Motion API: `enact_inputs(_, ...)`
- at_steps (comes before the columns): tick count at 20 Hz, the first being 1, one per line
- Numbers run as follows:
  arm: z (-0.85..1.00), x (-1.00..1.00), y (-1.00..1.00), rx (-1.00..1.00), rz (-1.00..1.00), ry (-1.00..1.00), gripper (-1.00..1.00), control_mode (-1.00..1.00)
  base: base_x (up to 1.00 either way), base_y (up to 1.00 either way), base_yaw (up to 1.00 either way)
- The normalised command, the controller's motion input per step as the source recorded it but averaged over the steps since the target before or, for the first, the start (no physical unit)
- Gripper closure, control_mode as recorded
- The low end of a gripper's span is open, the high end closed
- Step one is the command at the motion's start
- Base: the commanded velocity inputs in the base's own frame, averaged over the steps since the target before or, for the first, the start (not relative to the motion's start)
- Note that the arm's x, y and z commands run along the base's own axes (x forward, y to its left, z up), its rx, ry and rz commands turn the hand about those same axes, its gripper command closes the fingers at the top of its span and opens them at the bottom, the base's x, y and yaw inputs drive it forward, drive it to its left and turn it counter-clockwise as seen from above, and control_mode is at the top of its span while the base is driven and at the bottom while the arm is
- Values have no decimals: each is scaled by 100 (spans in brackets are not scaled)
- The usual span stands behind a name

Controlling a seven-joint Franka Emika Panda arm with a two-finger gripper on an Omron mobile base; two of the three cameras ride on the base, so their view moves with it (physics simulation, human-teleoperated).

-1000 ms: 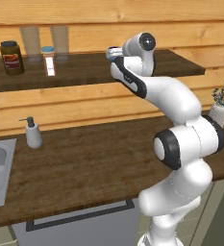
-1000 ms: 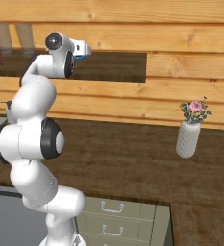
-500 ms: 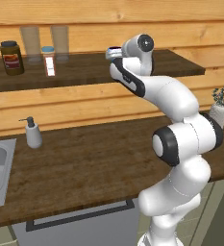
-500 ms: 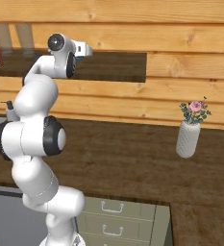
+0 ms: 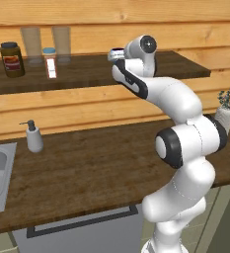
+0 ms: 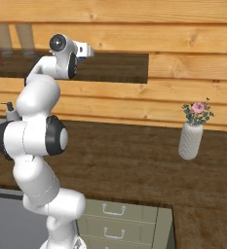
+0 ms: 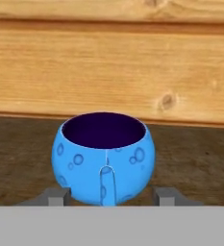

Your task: Gather all objects into one cabinet and sort the glasses and bowls to opposite sides.

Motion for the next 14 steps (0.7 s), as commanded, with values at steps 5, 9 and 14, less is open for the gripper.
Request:
enact_inputs(5, -20, 0, 0, 0, 0, 4, 100, -100, 0, 0, 0)
enact_inputs(9, -1, 0, 0, 0, 0, 3, 100, -100, 0, 0, 0)
enact_inputs(14, 11, 0, 0, 0, 0, 3, 100, -100, 0, 0, 0)
